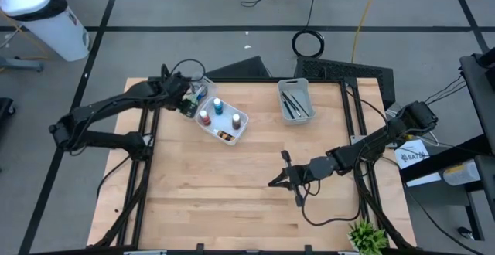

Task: Pick & Place Paint Supplies
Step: Return to Home Position

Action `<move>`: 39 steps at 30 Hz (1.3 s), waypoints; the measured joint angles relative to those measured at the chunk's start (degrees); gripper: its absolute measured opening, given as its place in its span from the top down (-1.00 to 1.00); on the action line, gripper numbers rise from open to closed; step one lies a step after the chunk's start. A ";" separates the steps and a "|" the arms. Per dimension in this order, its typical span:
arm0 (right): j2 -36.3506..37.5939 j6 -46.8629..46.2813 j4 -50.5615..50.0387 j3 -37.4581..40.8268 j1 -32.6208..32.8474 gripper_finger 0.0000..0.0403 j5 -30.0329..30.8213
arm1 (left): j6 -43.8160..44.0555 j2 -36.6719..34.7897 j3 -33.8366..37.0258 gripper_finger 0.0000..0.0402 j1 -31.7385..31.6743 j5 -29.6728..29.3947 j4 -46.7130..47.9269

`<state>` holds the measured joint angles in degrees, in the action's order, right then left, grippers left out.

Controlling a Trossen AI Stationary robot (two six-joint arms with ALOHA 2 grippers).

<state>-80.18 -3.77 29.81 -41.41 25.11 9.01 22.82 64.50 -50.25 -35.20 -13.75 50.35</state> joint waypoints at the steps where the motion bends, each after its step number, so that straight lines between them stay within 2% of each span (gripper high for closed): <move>1: 0.00 0.00 0.26 0.00 0.02 1.00 -0.02 | -0.25 -0.60 -0.56 -0.09 0.20 1.88 1.73; 5: 0.59 -0.18 -1.49 -0.04 0.45 1.00 -0.14 | -0.66 -6.32 -1.50 -0.09 5.62 3.97 2.35; 8: 3.72 -0.29 -8.04 -0.03 0.96 1.00 -0.27 | -0.21 -13.61 -1.41 -0.09 13.64 -0.02 2.37; 10: 7.39 -2.23 -13.78 -0.04 1.14 1.00 -0.25 | -0.26 -19.29 -0.49 -0.10 20.73 -4.21 0.91; 12: 11.63 -4.69 -18.07 -0.03 1.24 1.00 -0.17 | -1.08 -25.05 1.34 -0.10 28.43 -5.98 -1.20; 15: 18.36 -4.16 -21.91 0.31 2.60 1.00 -0.10 | 0.92 -32.75 6.36 -0.09 38.99 -6.07 -4.00; 18: 24.12 1.24 -21.11 2.66 3.71 1.00 -0.27 | 4.45 -38.92 15.24 -0.10 45.98 -10.19 -14.67; 21: 28.72 2.31 -20.98 6.16 3.99 1.00 -0.04 | -1.65 -42.42 24.18 -0.09 51.27 -9.44 -27.27; 23: 31.71 0.36 -20.08 8.43 3.70 1.00 -0.10 | -5.52 -44.07 28.80 -0.08 53.83 -9.14 -33.22; 25: 34.89 -0.33 -16.93 11.27 3.17 1.00 -0.05 | -7.80 -45.37 32.10 -0.07 55.80 -12.14 -36.86; 28: 39.08 -0.15 -10.31 17.14 1.69 1.00 -0.09 | -8.23 -47.66 34.18 -0.07 57.04 -18.20 -36.05; 31: 42.68 -1.51 -4.64 22.81 -1.29 1.00 -0.08 | -7.83 -51.66 34.24 -0.07 56.89 -20.85 -31.65; 34: 46.20 -5.39 -3.48 26.72 -5.08 1.00 -0.89 | -11.47 -57.81 34.06 -0.07 56.06 -19.61 -29.44; 37: 49.45 -6.47 -3.26 29.50 -8.68 1.00 -4.85 | -15.53 -64.02 34.34 -0.07 55.16 -15.59 -27.91; 39: 51.15 -6.35 -2.05 30.82 -10.69 1.00 -6.99 | -16.76 -63.99 34.88 -0.06 54.53 -14.41 -28.09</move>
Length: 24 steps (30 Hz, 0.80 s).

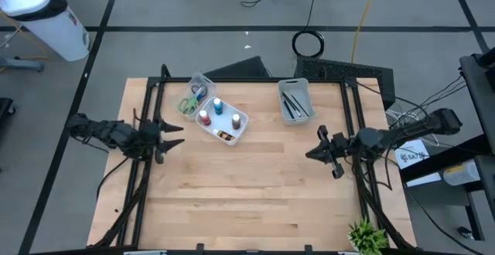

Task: Pick & Place Paint Supplies
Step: Return to Home Position

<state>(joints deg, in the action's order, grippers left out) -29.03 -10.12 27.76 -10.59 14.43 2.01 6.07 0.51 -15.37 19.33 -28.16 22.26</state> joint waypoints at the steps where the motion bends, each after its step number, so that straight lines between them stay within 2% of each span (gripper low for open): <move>1: 0.78 0.06 0.51 0.75 -1.03 1.00 -0.70 | 0.02 -0.12 0.26 -0.07 -0.32 0.15 1.28; 5: 2.52 -0.17 1.40 3.59 -4.86 1.00 -0.80 | 0.25 0.43 2.07 -0.07 -1.56 0.78 -1.12; 8: 2.52 -0.85 1.64 6.07 -7.39 1.00 -1.13 | 0.05 -0.17 5.23 -0.07 -2.50 4.38 -3.78; 10: 2.57 -0.14 3.66 7.50 -8.89 1.00 -3.17 | 0.51 -0.22 7.38 -0.06 -3.11 5.57 -6.68; 12: 3.57 0.56 3.67 7.74 -10.19 1.00 -6.14 | 2.29 -0.15 9.53 -0.07 -3.79 5.82 -5.74; 14: 5.67 0.46 2.70 7.77 -11.56 1.00 -8.90 | 3.73 -0.12 9.25 -0.07 -4.33 6.14 -6.12; 18: 14.19 0.88 -4.51 7.80 -15.01 1.00 -14.83 | 3.50 -0.19 7.81 -0.07 -4.70 7.37 -6.94; 23: 28.31 1.22 -18.00 7.86 -19.28 1.00 -15.77 | 4.87 -0.16 7.62 -0.07 -4.72 7.75 -7.17; 24: 29.03 1.40 -18.78 7.86 -19.83 1.00 -15.87 | 5.04 -0.16 7.62 -0.07 -4.72 7.76 -7.23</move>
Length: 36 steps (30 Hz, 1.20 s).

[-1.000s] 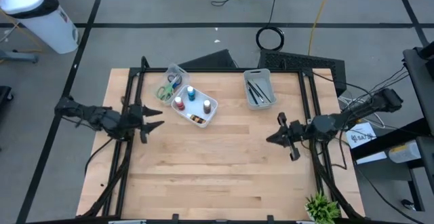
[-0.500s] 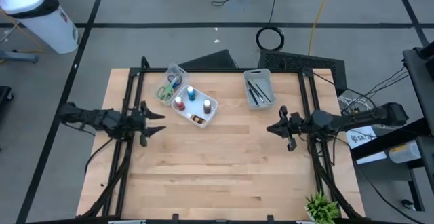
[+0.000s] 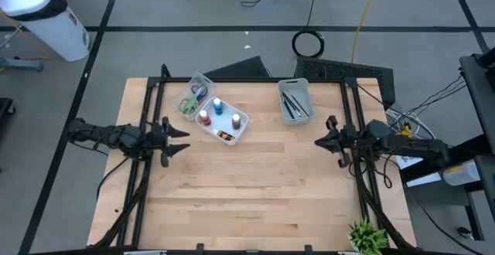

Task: Pick & Place Paint Supplies
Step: Return to Home Position

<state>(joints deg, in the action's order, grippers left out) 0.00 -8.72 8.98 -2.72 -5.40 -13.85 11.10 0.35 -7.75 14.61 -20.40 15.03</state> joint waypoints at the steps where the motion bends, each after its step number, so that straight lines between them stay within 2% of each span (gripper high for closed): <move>1: -0.06 0.34 -0.37 -0.21 -0.40 1.00 0.00 | 0.02 -0.01 0.00 -0.07 0.00 0.00 -0.13; 8: -2.80 7.58 -4.00 -0.33 -1.76 1.00 0.17 | -5.39 0.01 0.44 -0.07 0.09 -0.59 0.74; 13: -4.76 7.95 -4.07 -0.33 -1.74 1.00 0.25 | -9.06 0.01 0.59 -0.07 0.09 -0.60 0.83; 36: -5.52 7.92 -3.68 -0.28 -1.74 1.00 0.23 | -9.37 0.01 0.63 -0.07 0.09 -0.59 0.98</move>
